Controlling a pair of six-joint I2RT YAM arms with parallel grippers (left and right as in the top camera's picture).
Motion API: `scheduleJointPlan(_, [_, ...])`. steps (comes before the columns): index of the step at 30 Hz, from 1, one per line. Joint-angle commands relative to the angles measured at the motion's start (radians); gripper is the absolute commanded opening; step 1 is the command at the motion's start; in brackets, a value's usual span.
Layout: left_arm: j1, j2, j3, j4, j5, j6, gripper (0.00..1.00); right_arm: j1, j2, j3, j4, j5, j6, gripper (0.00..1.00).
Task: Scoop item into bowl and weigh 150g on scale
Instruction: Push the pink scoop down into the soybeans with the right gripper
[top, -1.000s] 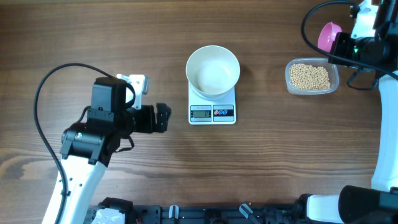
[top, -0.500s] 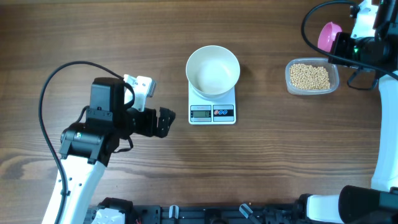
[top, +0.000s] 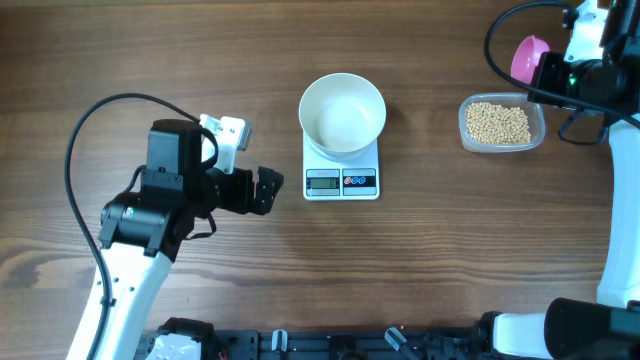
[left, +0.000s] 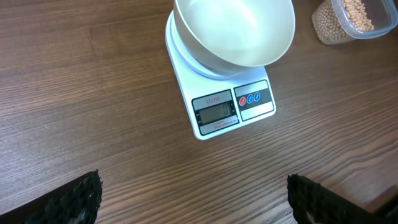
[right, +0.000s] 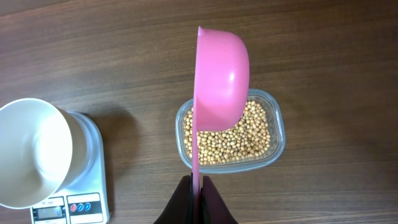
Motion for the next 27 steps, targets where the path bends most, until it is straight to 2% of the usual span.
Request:
scheduleJointPlan(1, [0.005,0.010,0.002,0.005,0.013,-0.010,1.00,0.000,0.010,0.014,0.000,0.005,0.010,0.04])
scheduleJointPlan(27, [0.005,0.010,0.002,0.006,0.050,-0.002,1.00,0.000,0.010,0.014,0.000,0.006,0.008,0.04])
